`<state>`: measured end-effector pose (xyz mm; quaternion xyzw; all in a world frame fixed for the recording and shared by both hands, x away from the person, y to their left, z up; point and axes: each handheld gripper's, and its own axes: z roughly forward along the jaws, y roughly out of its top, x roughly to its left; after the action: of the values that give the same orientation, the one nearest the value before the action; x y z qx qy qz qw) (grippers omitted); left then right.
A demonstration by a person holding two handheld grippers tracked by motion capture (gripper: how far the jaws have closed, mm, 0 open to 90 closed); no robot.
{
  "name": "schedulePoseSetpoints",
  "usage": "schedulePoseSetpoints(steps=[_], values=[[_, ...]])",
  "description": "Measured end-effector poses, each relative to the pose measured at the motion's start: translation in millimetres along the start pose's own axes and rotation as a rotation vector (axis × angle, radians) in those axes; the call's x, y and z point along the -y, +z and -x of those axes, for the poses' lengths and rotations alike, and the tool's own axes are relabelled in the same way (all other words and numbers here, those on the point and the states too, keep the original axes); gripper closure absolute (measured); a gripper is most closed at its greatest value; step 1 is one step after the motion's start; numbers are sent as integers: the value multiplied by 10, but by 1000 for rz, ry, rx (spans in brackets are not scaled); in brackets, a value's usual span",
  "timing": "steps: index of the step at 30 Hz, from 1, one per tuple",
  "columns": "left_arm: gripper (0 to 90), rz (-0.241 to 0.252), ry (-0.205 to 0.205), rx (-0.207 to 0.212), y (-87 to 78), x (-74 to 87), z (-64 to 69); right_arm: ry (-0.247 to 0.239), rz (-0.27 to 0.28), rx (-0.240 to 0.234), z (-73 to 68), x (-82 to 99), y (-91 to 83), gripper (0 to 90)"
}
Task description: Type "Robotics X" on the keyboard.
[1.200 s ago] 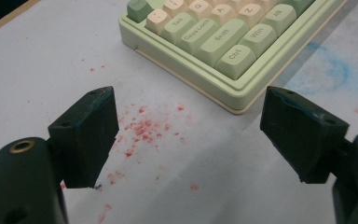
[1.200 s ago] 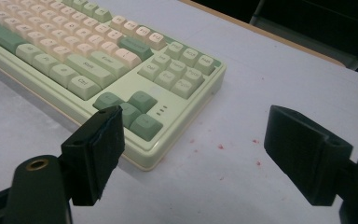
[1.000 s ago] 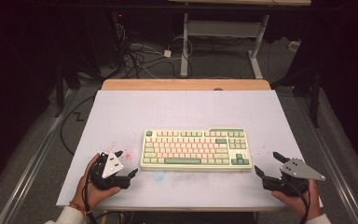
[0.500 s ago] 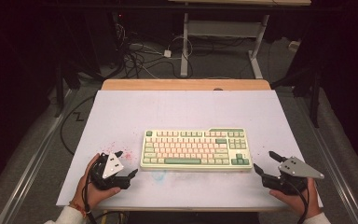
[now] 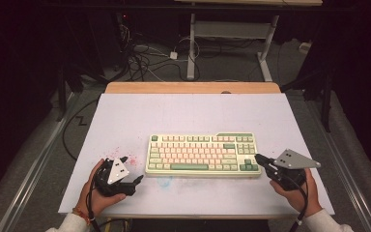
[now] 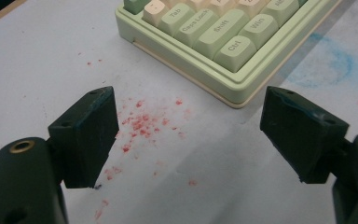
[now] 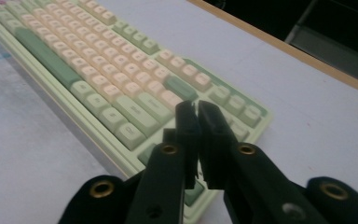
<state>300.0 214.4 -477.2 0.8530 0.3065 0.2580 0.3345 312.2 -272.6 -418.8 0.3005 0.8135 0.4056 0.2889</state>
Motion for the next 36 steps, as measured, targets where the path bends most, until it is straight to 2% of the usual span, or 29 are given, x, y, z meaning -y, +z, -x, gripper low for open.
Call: schedulePoseSetpoints(steps=[8,14,22,26,29,30,33,36], values=[[187,-7,5,5,3,1,3,-41,-69,-67,-129,-139,345,899],[216,15,-16,-7,-26,8,-14,-69,-130,-103,-217,-166,626,900],[251,28,-32,-9,-62,10,-25,-81,-174,-114,-246,-121,764,900],[307,40,-45,11,-88,-1,-39,-76,-183,-119,-254,-82,794,900],[411,56,-50,54,-103,-24,-46,-79,-180,-117,-256,-77,792,900],[491,57,-56,66,-106,-43,-54,-79,-179,-121,-255,-74,791,900],[656,74,-72,109,-118,-114,-83,-79,-173,-122,-252,-67,791,900],[791,55,-55,129,-100,-207,-84,-82,-172,-118,-259,-64,790,900]])
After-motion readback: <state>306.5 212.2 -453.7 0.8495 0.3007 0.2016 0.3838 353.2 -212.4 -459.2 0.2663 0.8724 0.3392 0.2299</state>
